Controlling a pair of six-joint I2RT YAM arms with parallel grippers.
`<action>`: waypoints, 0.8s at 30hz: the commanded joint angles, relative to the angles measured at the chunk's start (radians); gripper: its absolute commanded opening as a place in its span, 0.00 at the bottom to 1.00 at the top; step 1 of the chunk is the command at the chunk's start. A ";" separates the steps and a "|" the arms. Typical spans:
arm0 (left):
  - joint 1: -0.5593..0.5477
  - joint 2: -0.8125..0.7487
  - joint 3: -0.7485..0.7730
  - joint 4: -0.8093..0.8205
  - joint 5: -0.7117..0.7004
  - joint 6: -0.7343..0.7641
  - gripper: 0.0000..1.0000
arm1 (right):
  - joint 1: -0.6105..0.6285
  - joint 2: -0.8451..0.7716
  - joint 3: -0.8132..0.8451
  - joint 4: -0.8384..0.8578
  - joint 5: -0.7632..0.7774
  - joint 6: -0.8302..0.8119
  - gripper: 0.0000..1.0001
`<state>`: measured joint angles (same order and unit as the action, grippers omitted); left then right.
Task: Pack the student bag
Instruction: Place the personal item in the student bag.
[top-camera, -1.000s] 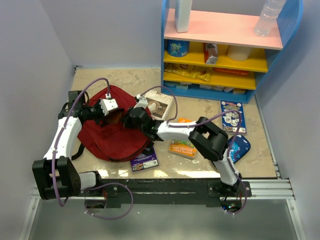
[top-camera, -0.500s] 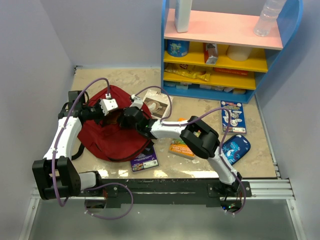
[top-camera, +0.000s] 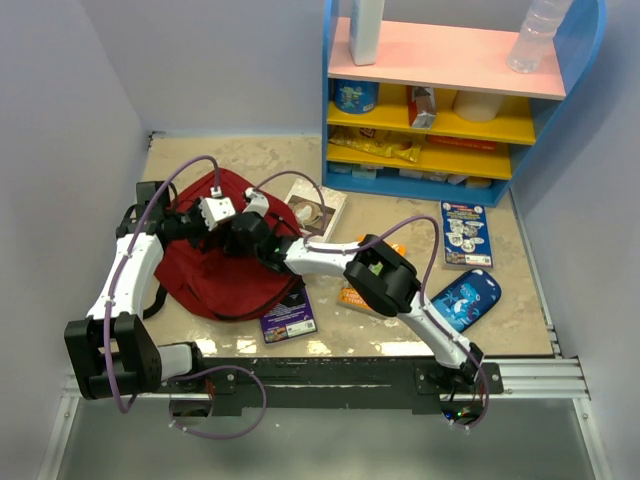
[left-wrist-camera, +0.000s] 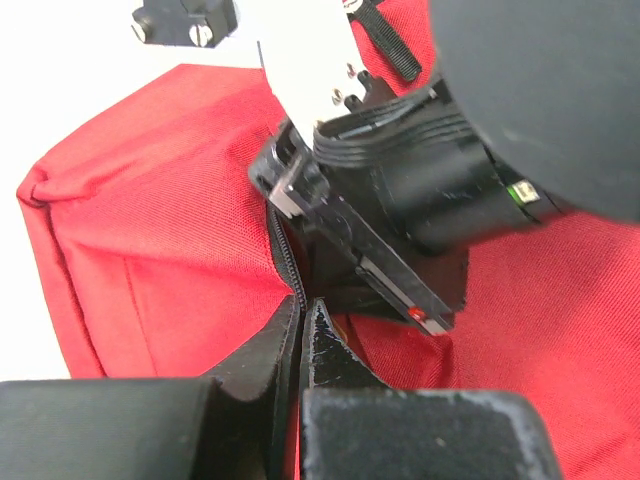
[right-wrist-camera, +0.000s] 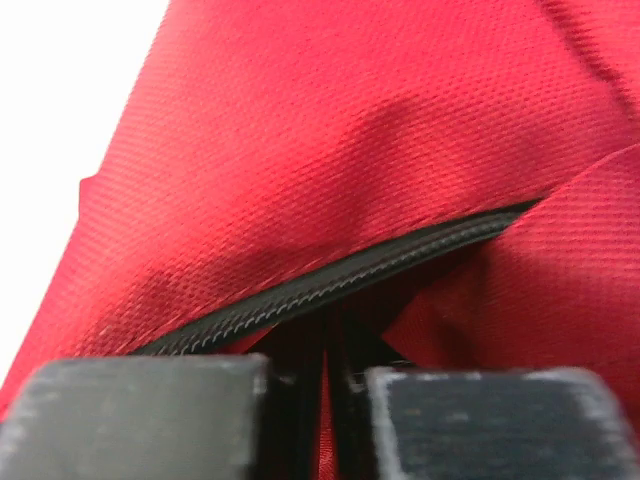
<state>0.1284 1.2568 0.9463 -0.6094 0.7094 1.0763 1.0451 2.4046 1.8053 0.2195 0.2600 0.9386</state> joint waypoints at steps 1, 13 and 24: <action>-0.009 -0.011 0.042 0.010 0.071 0.007 0.00 | 0.006 -0.079 -0.038 0.064 0.012 -0.020 0.18; -0.007 0.090 0.077 0.020 0.099 -0.064 0.02 | 0.029 -0.446 -0.540 0.320 -0.016 -0.274 0.53; -0.006 0.107 0.140 -0.039 0.144 -0.064 0.04 | 0.193 -0.438 -0.482 0.403 0.114 -0.728 0.55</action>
<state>0.1276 1.3613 1.0191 -0.6384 0.7742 1.0298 1.2182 1.9694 1.2716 0.5388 0.3244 0.3893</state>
